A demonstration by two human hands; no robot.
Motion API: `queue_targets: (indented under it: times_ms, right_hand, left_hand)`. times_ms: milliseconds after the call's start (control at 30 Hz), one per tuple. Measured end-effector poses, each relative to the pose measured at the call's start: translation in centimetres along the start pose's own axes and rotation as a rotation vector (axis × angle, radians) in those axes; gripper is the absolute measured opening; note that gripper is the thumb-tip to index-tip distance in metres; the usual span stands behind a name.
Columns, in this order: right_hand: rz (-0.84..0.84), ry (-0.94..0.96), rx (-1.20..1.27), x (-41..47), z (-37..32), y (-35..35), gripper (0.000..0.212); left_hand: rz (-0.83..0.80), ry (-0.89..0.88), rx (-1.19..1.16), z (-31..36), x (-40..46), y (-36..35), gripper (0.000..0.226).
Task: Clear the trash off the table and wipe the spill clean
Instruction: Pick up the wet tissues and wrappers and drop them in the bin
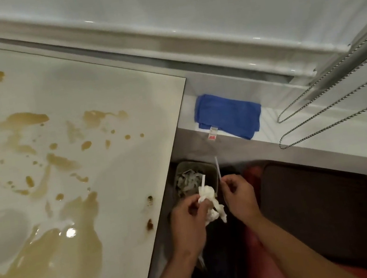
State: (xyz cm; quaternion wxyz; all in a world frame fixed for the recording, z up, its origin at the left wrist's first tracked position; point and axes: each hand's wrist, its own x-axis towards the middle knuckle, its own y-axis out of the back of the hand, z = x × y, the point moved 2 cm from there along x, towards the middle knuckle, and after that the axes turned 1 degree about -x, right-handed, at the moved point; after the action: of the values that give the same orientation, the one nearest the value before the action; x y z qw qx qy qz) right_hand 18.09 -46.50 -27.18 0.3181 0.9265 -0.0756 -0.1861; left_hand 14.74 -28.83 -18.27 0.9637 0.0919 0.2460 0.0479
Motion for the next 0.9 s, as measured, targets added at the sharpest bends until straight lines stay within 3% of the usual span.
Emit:
queue_targets:
  times_ms: [333,533,667,833,900]
  right_hand:
    - [-0.005,0.065,-0.054,3.1,2.3,-4.5,0.017]
    - [-0.028,0.038,-0.042,1.8,2.9,-2.4,0.021]
    - [-0.048,0.084,0.000,-0.3,2.5,-0.3,0.020]
    - [-0.051,0.094,-0.001,-3.0,2.6,2.0,0.020]
    - [-0.053,0.092,0.021,-4.3,2.6,2.9,0.022]
  left_hand:
    - [0.219,0.057,0.082,-6.4,6.1,-2.9,0.011]
    - [0.239,0.097,0.132,-8.0,8.1,-3.9,0.011]
    - [0.167,0.107,0.198,-8.3,9.7,-4.9,0.017]
    - [0.063,0.104,0.282,-7.3,10.6,-5.5,0.048]
    - [0.050,0.086,0.262,-7.1,9.8,-5.6,0.047]
